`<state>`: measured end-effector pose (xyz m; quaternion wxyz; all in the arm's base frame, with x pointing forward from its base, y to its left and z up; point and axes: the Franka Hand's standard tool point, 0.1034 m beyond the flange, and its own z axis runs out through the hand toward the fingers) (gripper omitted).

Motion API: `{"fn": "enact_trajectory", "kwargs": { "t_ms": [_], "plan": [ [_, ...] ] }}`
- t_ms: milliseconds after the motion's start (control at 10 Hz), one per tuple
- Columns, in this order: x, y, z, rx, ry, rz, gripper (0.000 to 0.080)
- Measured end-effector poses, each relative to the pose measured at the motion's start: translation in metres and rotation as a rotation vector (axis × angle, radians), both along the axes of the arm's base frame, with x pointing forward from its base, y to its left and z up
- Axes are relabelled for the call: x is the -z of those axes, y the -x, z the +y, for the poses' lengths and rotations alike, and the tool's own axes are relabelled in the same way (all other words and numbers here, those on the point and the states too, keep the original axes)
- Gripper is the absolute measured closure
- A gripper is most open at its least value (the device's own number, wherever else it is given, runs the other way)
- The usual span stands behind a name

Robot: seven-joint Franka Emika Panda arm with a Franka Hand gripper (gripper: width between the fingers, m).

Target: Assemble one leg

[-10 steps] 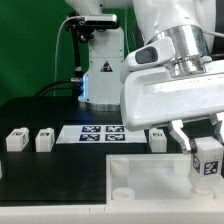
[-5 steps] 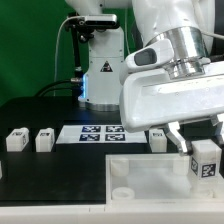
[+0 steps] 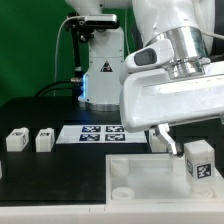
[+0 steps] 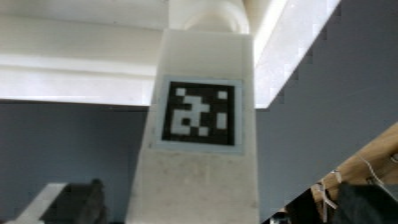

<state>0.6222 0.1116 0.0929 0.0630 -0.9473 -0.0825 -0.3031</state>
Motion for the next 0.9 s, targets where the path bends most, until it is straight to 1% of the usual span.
{"fn": "enact_trajectory", "kwargs": {
  "t_ms": [500,600,800,900],
  "plan": [
    [0.000,0.000,0.000,0.000,0.000,0.000,0.0150],
    [0.001,0.000,-0.002,-0.003,-0.002,0.026,0.0150],
    [-0.013,-0.011,-0.017,-0.016,-0.011,0.144,0.0150],
    [-0.015,-0.014,-0.018,-0.012,-0.027,0.199,0.0150]
  ]
}}
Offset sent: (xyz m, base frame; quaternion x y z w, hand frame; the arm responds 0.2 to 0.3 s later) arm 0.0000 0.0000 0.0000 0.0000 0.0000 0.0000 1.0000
